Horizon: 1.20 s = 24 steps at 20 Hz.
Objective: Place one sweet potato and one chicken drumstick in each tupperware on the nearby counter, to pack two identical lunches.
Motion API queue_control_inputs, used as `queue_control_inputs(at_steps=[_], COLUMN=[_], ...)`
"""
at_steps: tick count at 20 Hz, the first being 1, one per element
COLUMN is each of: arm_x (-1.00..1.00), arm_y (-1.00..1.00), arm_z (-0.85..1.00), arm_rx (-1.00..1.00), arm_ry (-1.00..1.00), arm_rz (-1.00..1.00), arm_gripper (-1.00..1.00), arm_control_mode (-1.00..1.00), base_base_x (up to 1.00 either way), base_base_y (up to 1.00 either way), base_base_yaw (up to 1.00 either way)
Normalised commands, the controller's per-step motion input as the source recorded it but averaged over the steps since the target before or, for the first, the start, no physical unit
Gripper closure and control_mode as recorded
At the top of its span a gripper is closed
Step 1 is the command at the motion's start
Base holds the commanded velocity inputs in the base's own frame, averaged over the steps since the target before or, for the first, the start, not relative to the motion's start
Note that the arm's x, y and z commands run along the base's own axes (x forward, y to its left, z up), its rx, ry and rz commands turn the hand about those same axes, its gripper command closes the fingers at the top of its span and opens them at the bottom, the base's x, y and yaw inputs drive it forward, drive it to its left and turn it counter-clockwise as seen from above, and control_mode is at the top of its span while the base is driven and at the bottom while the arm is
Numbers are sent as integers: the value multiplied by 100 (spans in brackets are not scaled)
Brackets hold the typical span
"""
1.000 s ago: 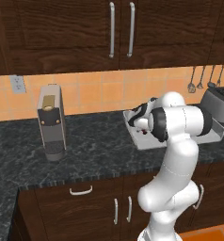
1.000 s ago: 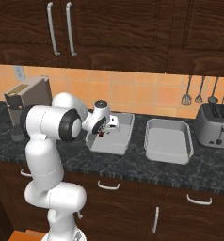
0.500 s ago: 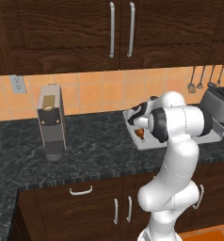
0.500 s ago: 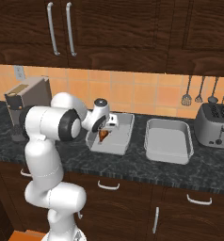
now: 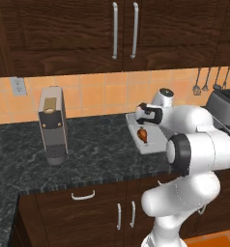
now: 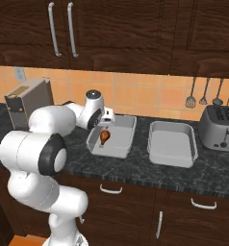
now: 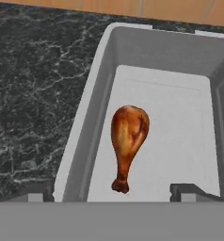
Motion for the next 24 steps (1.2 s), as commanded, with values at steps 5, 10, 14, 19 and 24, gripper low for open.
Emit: queue_control_inputs(at_steps=[5,10,14,19,24], arm_x=[-100,-100,-98,-92,-60], arm_y=[0,0,4,0,-11], arm_z=[99,91,77,54,27], arm_rx=[-4,-1,0,0,0], arm_ry=[-11,-15,-10,-9,-3], arm_rz=[0,-2,-7,-6,-4], arm_gripper=[-100,-100,-100,-100,-100], arm_control_mode=[-100,-100,-100,-100,100], base_base_x=[0,0,0,0,-40], base_base_y=[0,0,0,0,-21], base_base_yaw=[0,0,0,0,-2])
